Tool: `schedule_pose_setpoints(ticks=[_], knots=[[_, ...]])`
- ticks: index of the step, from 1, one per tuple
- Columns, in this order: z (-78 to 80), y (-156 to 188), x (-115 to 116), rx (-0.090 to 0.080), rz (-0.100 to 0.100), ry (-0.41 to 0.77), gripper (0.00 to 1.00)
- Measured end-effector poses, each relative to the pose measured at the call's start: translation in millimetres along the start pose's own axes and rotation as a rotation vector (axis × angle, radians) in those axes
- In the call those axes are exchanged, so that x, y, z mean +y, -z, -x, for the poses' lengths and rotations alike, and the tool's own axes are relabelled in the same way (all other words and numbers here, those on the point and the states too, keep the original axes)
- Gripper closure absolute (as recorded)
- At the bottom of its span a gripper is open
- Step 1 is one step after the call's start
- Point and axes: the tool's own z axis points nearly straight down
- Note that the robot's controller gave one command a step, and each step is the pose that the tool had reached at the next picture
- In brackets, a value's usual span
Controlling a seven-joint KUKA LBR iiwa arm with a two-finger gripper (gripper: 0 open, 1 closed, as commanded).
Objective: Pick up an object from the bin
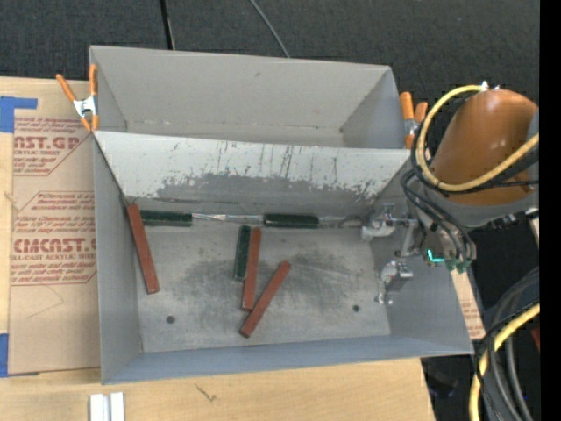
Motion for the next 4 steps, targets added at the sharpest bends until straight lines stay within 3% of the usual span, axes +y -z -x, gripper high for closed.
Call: schedule_pose_setpoints(ticks=[1, 2, 3, 4], knots=[[1.7, 4.0, 0.3, -0.008, -0.001, 0.001, 0.00], [4.7, -31.9, 39.8, -0.015, -0.004, 0.038, 0.00], [4.3, -50.9, 102.3, -0.005, -0.001, 0.150, 0.00], [19.5, -95.2, 96.8, -0.016, 0.002, 0.054, 0.00]])
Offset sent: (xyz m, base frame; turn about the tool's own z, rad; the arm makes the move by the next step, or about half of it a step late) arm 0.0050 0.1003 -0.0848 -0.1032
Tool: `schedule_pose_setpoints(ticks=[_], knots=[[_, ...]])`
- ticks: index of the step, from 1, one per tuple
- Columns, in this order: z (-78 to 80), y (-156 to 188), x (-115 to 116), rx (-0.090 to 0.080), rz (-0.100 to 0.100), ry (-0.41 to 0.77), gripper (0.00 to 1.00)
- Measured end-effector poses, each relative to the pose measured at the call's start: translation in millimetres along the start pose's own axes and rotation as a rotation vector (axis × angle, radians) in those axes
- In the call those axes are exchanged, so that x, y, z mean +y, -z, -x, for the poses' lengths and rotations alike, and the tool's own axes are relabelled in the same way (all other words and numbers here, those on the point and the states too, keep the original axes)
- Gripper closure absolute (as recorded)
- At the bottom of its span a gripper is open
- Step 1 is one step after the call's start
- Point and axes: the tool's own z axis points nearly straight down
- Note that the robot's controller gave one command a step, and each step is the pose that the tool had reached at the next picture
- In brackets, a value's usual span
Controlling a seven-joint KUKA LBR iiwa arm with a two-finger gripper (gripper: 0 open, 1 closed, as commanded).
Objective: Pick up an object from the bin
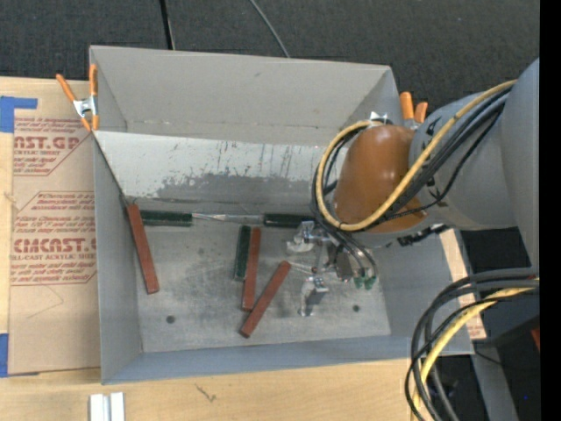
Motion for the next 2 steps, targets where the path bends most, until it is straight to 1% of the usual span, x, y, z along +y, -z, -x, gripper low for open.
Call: schedule_pose_setpoints(ticks=[1, 2], knots=[[28.9, -36.7, 32.2, 0.002, -0.006, 0.349, 1.00], [29.0, -36.7, 32.2, 0.002, -0.006, 0.350, 1.00]])
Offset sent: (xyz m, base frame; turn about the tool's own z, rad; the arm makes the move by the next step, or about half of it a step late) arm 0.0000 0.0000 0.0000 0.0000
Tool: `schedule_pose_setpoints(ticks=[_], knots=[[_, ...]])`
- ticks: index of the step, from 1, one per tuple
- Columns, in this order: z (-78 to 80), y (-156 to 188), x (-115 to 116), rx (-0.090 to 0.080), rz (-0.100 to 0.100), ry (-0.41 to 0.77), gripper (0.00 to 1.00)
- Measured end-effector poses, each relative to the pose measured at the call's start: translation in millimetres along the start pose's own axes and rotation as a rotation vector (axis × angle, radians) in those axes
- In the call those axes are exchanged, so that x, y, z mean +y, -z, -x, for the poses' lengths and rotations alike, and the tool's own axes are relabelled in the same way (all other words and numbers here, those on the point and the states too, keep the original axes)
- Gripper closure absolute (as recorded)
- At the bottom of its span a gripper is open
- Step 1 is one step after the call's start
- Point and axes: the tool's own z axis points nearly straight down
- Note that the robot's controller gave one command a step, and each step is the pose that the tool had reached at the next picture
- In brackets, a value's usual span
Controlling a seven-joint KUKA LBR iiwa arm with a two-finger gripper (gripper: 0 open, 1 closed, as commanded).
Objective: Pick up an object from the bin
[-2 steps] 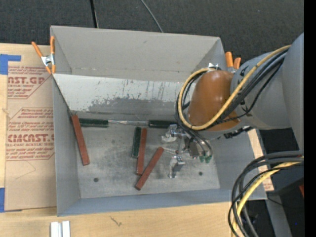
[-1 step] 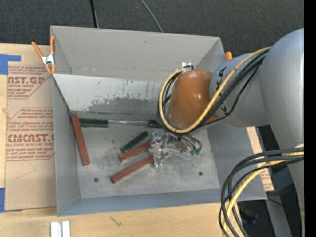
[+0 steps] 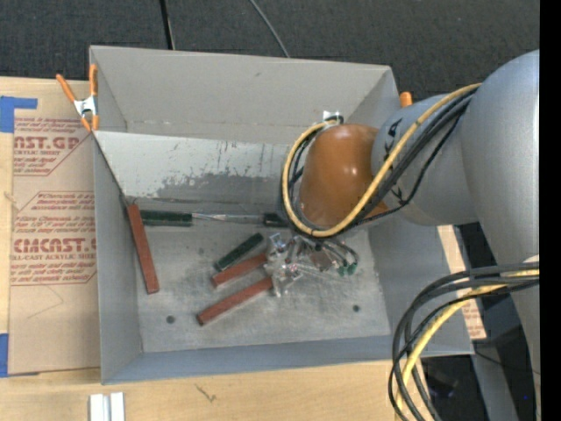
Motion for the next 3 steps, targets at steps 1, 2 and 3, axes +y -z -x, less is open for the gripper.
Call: schedule_pose_setpoints(ticks=[1, 2, 3], knots=[[9.9, 171.4, -20.6, -0.005, 0.003, 0.036, 1.00], [8.4, 166.8, -19.7, 0.003, 0.006, 0.036, 1.00], [5.1, 81.9, -16.0, 0.006, 0.008, 0.124, 0.00]])
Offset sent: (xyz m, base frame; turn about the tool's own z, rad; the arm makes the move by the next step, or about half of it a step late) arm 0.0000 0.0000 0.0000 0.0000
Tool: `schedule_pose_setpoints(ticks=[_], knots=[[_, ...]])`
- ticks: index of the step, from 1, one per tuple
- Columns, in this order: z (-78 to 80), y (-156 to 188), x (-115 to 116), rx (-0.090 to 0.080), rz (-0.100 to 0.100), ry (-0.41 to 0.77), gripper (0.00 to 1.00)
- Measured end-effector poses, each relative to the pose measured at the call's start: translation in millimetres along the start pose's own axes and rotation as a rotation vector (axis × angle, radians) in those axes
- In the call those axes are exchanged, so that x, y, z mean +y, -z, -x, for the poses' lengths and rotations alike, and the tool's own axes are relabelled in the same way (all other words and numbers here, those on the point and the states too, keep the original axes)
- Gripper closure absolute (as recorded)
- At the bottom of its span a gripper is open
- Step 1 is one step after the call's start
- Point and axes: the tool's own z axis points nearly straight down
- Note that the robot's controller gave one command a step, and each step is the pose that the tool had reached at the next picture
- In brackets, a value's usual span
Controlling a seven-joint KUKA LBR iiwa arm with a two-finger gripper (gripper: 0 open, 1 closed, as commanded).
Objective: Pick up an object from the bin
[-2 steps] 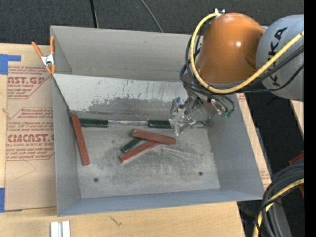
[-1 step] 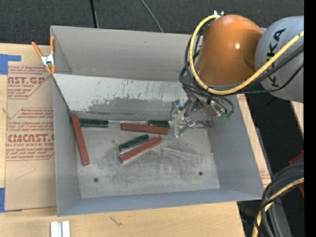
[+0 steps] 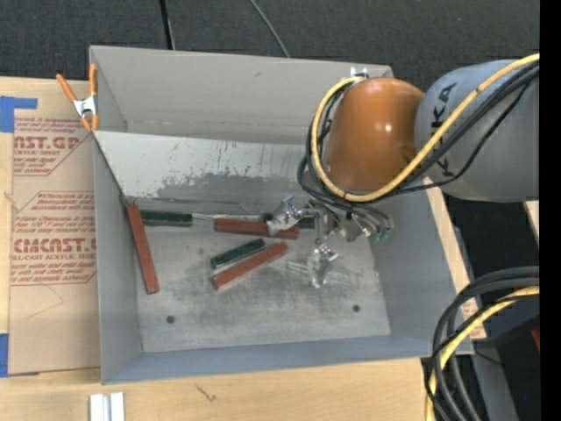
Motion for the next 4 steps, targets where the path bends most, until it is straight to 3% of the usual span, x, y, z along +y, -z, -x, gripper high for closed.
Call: schedule_pose_setpoints(ticks=[1, 2, 3, 4], knots=[[0.3, 0.4, -0.2, -0.001, -0.001, 0.000, 0.00], [29.3, -68.7, 18.5, -0.019, -0.006, 0.088, 1.00], [29.3, -68.7, 18.5, -0.019, -0.006, 0.088, 1.00], [13.3, 89.7, 19.4, 0.000, 0.001, 0.397, 1.00]])
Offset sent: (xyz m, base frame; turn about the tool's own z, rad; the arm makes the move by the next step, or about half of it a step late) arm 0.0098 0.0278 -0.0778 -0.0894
